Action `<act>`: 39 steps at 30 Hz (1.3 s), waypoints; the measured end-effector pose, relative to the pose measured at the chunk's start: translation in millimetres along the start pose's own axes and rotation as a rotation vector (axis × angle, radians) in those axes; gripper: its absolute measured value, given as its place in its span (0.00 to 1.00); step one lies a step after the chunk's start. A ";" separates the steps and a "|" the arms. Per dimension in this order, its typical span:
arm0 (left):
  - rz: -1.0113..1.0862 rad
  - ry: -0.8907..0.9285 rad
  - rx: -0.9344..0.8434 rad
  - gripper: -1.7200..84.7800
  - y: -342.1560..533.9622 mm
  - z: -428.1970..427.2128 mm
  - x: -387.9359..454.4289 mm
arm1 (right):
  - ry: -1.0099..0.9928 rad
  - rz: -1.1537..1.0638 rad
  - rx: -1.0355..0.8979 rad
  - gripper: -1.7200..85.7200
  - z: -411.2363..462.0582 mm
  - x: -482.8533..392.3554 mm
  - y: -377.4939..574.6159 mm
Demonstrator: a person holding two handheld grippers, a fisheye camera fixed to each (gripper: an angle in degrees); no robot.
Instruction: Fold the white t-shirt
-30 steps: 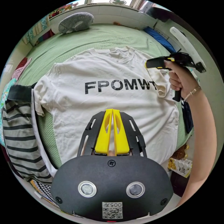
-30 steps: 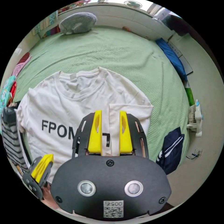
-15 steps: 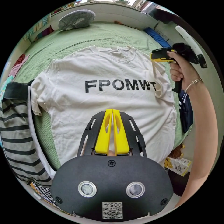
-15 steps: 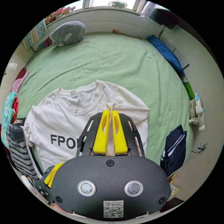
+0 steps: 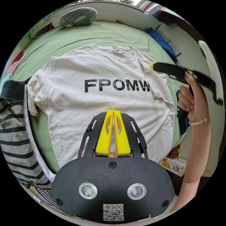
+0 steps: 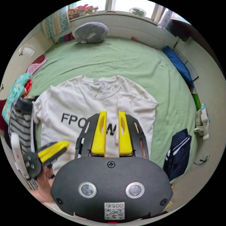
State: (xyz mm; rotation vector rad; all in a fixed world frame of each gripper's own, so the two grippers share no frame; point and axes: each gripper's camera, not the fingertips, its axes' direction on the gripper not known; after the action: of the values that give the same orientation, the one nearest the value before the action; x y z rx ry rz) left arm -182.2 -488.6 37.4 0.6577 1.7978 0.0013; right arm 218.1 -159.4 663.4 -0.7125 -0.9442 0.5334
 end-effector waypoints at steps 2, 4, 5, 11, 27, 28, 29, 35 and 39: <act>-0.001 0.004 -0.005 0.02 -0.9 0.5 -2.7 | -0.021 -0.048 -0.017 0.11 -2.6 2.4 30.1; -0.006 0.009 -0.006 0.02 -1.2 0.0 -5.2 | 0.005 -0.050 -0.037 0.12 3.4 6.2 45.7; -0.009 0.011 -0.004 0.02 -1.3 -0.5 -6.5 | 0.038 -0.051 -0.068 0.11 11.6 8.0 51.7; -0.007 -0.014 0.000 0.02 -2.1 -2.4 -9.0 | 0.075 -0.004 -0.110 0.07 31.6 22.4 60.2; -0.005 -0.024 -0.022 0.02 -7.2 0.2 -15.2 | -0.059 -0.083 -0.124 0.10 -10.6 45.6 73.2; -0.007 -0.019 -0.022 0.02 -7.3 -0.1 -16.4 | -0.032 -0.078 -0.058 0.10 -25.1 56.1 71.4; -0.006 -0.016 -0.024 0.02 -7.4 0.0 -17.0 | -0.003 -0.056 -0.002 0.10 -37.3 70.1 66.8; 0.010 -0.041 -0.038 0.02 -9.3 2.0 -14.6 | 0.009 0.189 0.001 0.10 -31.0 175.5 20.2; 0.004 -0.040 -0.037 0.02 -10.8 1.0 -16.0 | -0.044 0.327 -0.036 0.08 -9.5 222.8 5.5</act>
State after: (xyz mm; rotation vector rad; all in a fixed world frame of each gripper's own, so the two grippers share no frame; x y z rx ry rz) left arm -183.1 -504.9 47.8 0.6312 1.7541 0.0235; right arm 334.9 -5.5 774.9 -0.8973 -0.8837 0.8237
